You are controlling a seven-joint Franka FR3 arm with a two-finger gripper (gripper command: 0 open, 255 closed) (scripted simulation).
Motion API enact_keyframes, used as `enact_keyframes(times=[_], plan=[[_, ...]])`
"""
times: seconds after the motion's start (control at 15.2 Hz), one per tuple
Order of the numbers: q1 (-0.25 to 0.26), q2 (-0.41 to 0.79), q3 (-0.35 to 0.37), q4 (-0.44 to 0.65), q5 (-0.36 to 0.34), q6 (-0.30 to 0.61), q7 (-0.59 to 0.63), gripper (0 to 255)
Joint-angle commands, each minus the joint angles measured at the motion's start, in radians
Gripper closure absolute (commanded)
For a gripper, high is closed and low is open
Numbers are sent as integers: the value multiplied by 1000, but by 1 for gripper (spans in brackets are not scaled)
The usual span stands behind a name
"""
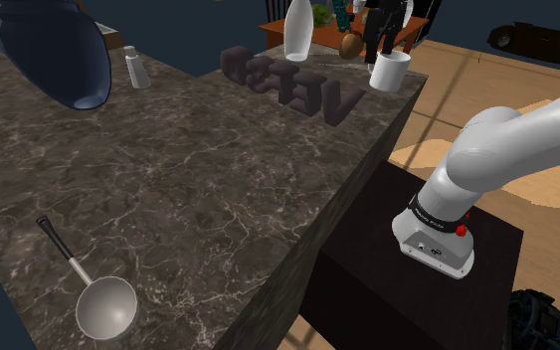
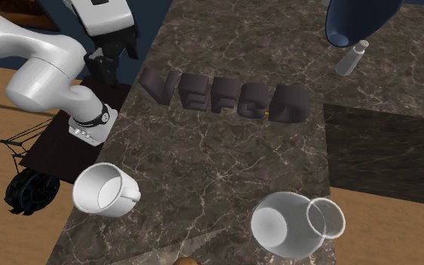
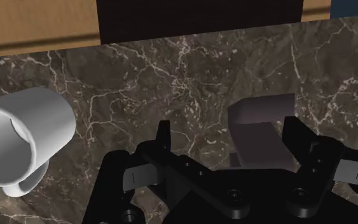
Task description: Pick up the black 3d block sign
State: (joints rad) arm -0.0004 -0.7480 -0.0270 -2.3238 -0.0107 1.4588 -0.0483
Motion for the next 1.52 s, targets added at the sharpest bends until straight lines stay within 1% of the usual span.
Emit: enact_keyframes(times=[0.0, 0.26, 0.59, 0.92, 1.25, 1.45], plan=[[0, 0, 0, 0, 0, 0, 0, 0], [7, 113, 34, 30, 30, 112, 59, 0], [12, 267, 72, 97, 52, 236, 128, 0], [15, 430, 105, 197, 58, 336, 195, 0], [18, 589, 129, 322, 48, 406, 260, 0], [19, 593, 130, 285, 48, 446, 259, 0]])
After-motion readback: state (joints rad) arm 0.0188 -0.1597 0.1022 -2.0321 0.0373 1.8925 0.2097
